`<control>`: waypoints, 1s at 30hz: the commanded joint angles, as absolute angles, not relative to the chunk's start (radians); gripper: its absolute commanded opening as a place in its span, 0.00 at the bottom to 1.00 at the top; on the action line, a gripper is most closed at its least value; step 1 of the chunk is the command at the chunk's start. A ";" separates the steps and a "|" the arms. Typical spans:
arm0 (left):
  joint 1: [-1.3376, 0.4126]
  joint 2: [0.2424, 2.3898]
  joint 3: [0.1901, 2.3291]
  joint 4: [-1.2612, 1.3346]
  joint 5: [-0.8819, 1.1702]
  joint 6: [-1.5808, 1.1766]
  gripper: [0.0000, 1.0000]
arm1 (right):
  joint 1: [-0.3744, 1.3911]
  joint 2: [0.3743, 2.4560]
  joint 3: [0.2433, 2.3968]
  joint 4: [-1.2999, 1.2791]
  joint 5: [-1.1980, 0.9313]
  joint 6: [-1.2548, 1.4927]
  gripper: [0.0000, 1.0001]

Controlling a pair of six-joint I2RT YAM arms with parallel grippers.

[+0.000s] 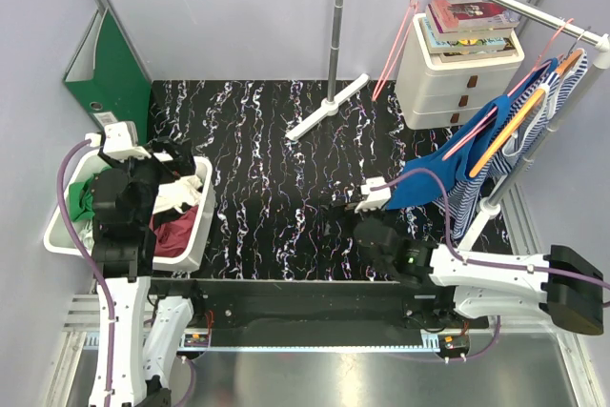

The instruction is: Place the tank top on the hanger

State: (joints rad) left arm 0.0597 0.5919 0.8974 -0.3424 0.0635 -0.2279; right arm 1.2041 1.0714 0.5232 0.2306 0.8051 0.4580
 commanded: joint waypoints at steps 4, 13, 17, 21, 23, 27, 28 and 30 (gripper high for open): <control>0.057 0.578 0.879 -0.291 0.002 -0.186 0.99 | 1.209 0.954 0.443 0.273 0.919 0.506 1.00; 0.057 0.685 0.851 -0.281 0.072 -0.163 0.99 | 1.209 0.914 0.405 0.275 0.936 0.520 1.00; 0.067 0.823 0.897 -0.363 -0.259 -0.156 0.99 | 1.209 0.907 0.399 0.276 0.936 0.522 1.00; 0.199 0.896 0.885 -0.350 -0.501 -0.319 0.99 | 1.209 0.916 0.411 0.284 0.925 0.509 1.00; 0.290 0.945 0.896 -0.374 -0.546 -0.443 0.99 | 1.207 0.920 0.422 0.284 0.916 0.497 1.00; 0.442 0.995 0.904 -0.414 -0.489 -0.564 0.99 | 1.209 0.905 0.437 0.247 0.877 0.502 1.00; 0.489 1.014 0.904 -0.419 -0.486 -0.587 0.99 | 1.209 0.899 0.437 0.236 0.876 0.512 1.00; 0.531 1.048 0.925 -0.448 -0.463 -0.635 0.99 | 1.209 0.885 0.433 0.212 0.877 0.525 1.00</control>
State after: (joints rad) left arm 0.4538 1.0069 0.8639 -0.4236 -0.4343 -0.4789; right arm 1.2041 0.9207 0.3996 0.2344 0.8696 0.4984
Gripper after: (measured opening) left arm 0.988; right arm 0.993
